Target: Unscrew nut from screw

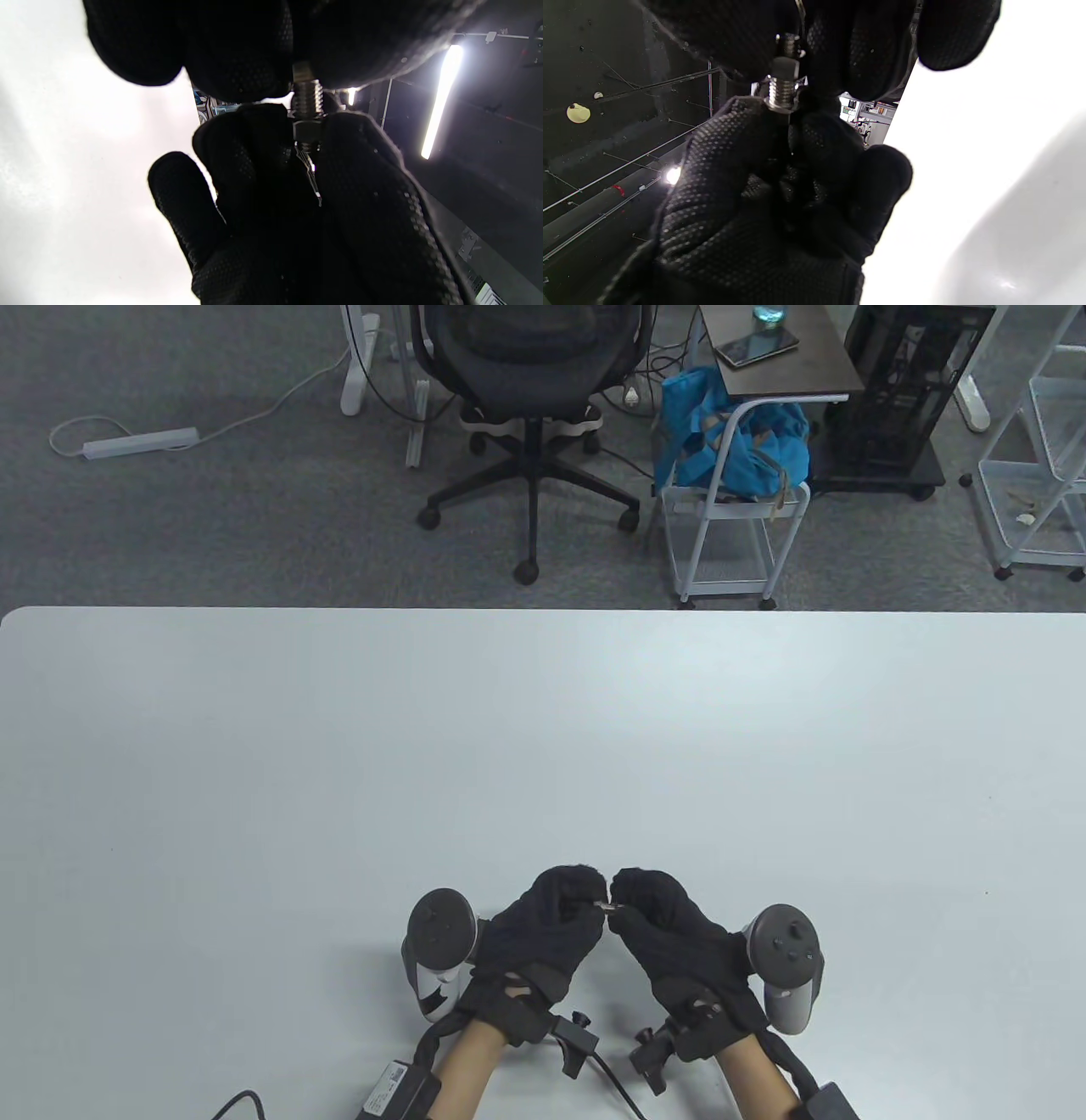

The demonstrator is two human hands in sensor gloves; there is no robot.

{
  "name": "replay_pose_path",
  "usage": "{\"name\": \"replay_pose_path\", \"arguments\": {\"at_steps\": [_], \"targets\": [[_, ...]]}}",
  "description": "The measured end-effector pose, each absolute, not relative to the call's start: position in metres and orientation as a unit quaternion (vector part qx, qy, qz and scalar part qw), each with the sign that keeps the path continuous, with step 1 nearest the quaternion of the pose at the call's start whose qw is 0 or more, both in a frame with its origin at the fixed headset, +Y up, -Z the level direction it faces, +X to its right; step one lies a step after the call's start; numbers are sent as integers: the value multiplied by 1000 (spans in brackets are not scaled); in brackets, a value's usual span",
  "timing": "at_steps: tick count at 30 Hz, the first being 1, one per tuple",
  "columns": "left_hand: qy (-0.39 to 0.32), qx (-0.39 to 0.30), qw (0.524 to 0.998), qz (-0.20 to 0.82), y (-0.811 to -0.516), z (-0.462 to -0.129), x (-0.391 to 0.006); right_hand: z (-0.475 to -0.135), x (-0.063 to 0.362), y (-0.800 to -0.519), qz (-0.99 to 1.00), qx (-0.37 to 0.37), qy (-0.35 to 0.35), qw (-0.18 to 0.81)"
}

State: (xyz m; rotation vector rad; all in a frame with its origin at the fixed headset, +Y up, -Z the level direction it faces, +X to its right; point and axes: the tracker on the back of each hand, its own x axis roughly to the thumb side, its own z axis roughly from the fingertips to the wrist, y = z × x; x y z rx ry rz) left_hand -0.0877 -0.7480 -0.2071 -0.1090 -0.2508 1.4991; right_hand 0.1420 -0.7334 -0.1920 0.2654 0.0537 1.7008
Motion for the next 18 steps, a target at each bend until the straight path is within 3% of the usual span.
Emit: {"name": "replay_pose_path", "arguments": {"at_steps": [8,15,18], "targets": [[-114,-46,725,678,-748,-207,-88,-191,146,-742,746,73,38,661],[-124,-45,729,671,-747,-206,-87,-193,140,-745,749,91,71,653],[-124,-44,730,671,-747,-206,-87,-192,139,-741,749,88,47,655]]}}
